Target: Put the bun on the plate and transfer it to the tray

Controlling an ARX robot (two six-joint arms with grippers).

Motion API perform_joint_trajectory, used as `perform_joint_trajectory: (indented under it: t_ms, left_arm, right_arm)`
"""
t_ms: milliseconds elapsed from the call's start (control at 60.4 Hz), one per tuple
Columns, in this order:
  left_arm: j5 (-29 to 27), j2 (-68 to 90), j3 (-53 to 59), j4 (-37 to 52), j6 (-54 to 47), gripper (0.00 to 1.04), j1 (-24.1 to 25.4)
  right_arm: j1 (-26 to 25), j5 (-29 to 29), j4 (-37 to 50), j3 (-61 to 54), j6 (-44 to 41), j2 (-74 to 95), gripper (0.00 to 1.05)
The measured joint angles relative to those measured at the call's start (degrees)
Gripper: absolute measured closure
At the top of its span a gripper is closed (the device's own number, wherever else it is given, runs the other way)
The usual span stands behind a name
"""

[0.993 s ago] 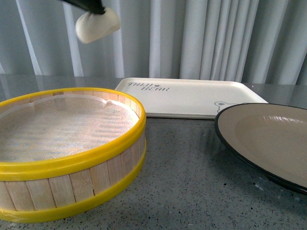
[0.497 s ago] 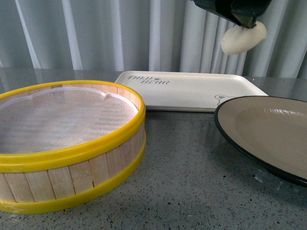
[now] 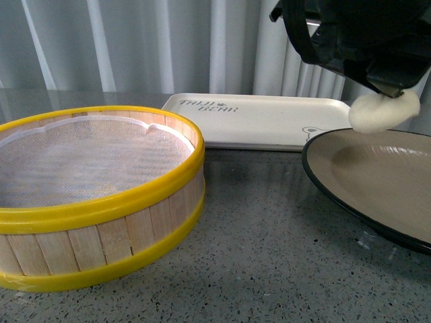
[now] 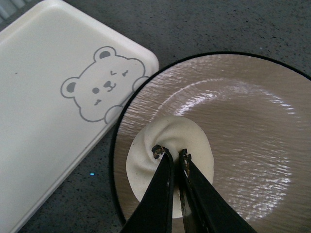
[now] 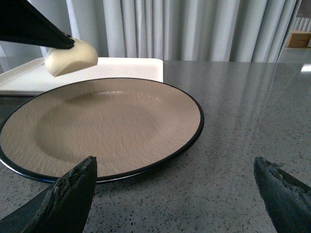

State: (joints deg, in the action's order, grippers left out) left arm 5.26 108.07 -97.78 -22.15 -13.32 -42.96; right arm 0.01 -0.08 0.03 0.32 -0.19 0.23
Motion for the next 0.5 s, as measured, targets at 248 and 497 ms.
perform_joint_trajectory:
  t_ms: [248,497]
  left_arm:
    - [-1.29,0.13,2.32,2.16,-1.92,1.01,-3.67]
    - [-4.52,2.01,2.32,3.76,-5.42,1.01,-6.10]
  right_arm:
    - [0.00,0.02,0.00,0.00,0.00,0.00,0.09]
    - [0.00,0.00,0.00,0.00,0.00,0.00,0.09]
